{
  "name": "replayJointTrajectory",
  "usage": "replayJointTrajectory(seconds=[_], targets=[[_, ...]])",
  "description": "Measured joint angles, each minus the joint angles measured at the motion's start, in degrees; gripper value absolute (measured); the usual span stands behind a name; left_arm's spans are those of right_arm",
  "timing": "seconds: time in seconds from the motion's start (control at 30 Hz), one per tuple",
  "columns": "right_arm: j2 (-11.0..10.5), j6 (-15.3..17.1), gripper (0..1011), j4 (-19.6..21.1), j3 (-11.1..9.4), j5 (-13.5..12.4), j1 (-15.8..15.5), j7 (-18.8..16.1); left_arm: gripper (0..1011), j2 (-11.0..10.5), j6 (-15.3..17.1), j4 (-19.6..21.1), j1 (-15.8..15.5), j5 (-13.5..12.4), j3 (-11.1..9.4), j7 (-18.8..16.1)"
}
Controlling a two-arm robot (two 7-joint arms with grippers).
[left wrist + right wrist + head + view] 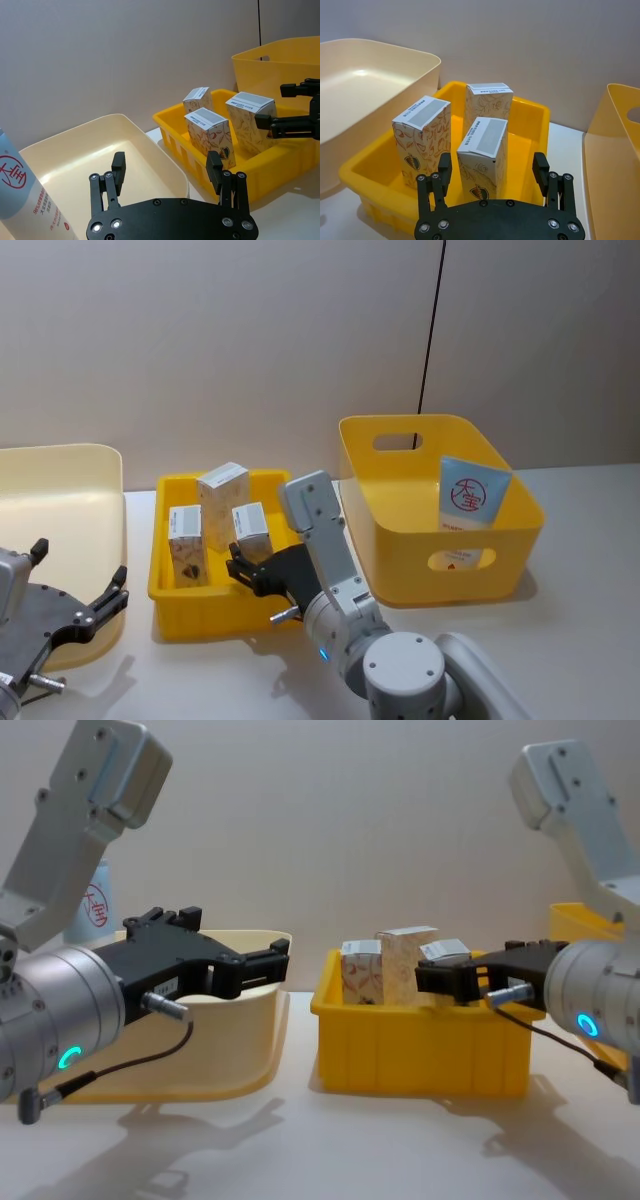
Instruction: Bimanual collaborative sorting of washing and personal care products
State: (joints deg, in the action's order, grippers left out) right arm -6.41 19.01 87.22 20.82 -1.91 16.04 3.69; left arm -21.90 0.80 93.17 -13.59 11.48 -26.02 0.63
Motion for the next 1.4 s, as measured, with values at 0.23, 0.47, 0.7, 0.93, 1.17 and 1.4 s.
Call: replayJointTrajectory(seconds=[0.23, 0.47, 0.7, 0.93, 1.17, 1.4], targets=[[0.8, 0.9, 1001, -1.3, 0.4, 1.2, 1.1, 0.8, 1003, 0.0, 0.0, 0.0, 0.0, 0.0, 0.0, 0.0], [1.6, 1.3, 1001, -2.8, 0.7, 2.3, 2.3, 1.3, 1003, 0.0, 0.0, 0.0, 0.0, 0.0, 0.0, 0.0], [2.2, 1.6, 1001, -4.2, 0.9, 3.2, 3.4, 1.5, 1003, 0.0, 0.0, 0.0, 0.0, 0.0, 0.0, 0.0], [2.5, 1.7, 889, -4.9, 1.0, 3.7, 3.9, 1.6, 1003, 0.0, 0.0, 0.0, 0.0, 0.0, 0.0, 0.0], [2.6, 1.8, 690, -5.3, 1.0, 4.0, 4.3, 1.7, 1003, 0.0, 0.0, 0.0, 0.0, 0.0, 0.0, 0.0], [2.7, 1.8, 477, -5.6, 1.1, 4.1, 4.4, 1.8, 1003, 0.0, 0.0, 0.0, 0.0, 0.0, 0.0, 0.0]])
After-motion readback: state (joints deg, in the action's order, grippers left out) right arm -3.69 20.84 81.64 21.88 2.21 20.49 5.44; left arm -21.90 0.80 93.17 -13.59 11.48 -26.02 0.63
